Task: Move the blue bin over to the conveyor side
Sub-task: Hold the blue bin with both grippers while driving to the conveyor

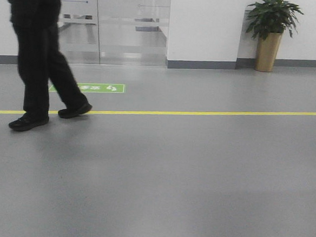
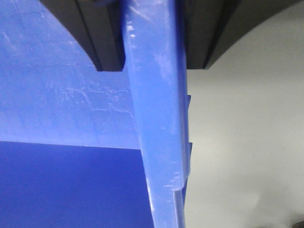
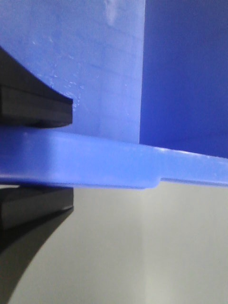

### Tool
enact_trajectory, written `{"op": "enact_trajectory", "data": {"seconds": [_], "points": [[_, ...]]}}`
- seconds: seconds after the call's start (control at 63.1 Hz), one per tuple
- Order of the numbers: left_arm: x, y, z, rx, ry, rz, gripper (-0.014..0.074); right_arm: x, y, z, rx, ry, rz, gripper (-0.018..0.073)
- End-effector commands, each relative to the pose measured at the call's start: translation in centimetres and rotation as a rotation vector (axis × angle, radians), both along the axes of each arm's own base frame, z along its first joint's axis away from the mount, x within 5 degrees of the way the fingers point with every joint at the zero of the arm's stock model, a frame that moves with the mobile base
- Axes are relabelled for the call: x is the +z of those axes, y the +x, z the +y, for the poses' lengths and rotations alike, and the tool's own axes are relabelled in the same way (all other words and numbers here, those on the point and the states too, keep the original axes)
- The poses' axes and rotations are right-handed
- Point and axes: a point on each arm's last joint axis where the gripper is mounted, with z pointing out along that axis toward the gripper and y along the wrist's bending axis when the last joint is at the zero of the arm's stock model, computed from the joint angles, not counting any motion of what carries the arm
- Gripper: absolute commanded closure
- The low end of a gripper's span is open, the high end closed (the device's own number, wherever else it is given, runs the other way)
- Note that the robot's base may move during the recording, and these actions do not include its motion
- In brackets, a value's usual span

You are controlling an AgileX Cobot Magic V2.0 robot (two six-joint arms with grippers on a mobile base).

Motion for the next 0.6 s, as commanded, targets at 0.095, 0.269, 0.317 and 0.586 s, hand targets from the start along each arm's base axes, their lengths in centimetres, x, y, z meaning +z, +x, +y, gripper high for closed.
{"op": "enact_trajectory", "data": {"seconds": [0.095,0.269,0.317,0.586], "points": [[1.26,-0.46,0.48,0.031,0.049,-0.125,0.0616,1.43,-0.24,-0.87,-0.048,-0.043,-0.153,0.0640],[1.26,-0.46,0.48,0.031,0.049,-0.125,0.0616,1.43,-0.24,-0.87,-0.048,-0.043,-0.153,0.0640],[1.26,-0.46,0.48,0.031,0.049,-0.125,0.0616,1.43,-0.24,-0.87,-0.048,-0.043,-0.153,0.0640],[1.26,-0.46,0.48,0.031,0.049,-0.125,0.0616,1.43,-0.24,-0.87,-0.048,-0.043,-0.153,0.0640]]}}
